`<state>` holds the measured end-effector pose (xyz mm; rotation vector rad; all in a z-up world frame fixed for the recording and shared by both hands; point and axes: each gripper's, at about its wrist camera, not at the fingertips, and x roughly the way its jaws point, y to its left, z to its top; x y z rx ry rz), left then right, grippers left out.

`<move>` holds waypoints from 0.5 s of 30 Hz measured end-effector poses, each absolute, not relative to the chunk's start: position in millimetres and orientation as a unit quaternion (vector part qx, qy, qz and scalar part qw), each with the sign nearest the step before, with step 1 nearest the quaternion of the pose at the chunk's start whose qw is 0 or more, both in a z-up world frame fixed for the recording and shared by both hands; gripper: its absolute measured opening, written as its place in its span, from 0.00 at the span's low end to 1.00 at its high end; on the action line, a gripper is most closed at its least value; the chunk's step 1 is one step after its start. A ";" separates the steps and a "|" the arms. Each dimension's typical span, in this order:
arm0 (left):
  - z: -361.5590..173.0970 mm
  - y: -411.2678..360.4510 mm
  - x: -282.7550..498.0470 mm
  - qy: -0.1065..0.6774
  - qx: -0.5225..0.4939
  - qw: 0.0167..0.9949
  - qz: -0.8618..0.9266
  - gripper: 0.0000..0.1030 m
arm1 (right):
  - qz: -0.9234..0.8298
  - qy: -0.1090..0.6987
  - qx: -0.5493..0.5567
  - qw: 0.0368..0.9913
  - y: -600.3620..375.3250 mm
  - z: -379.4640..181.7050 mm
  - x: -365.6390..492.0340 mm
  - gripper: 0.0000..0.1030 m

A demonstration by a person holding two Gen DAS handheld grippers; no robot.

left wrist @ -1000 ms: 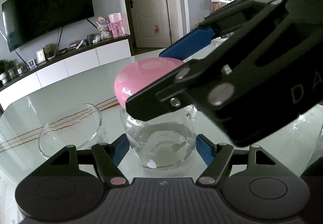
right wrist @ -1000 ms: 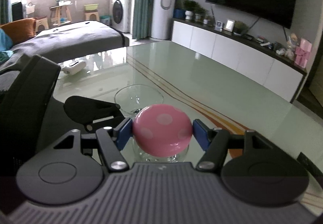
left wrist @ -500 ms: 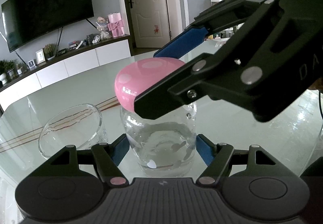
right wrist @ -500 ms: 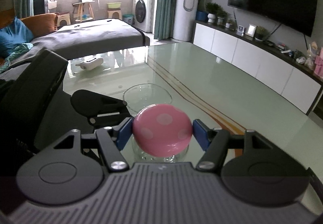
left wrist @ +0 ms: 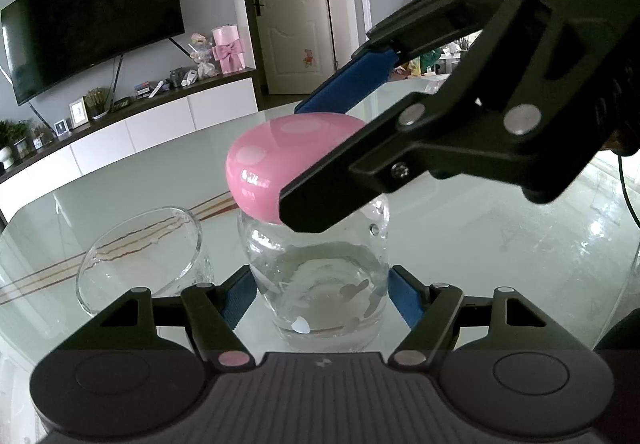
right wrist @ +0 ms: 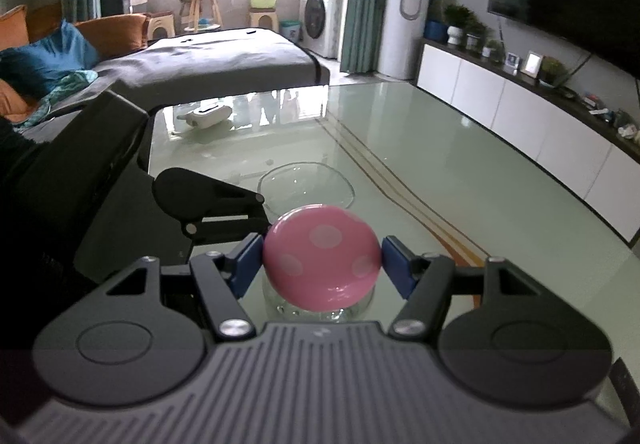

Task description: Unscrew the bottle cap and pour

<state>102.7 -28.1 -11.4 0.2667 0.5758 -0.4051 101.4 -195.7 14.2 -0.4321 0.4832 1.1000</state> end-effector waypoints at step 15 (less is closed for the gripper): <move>-11.4 -30.5 104.4 0.282 0.131 0.930 -0.196 0.73 | 0.428 0.223 -0.165 0.860 -197.9 17.3 81.4 0.85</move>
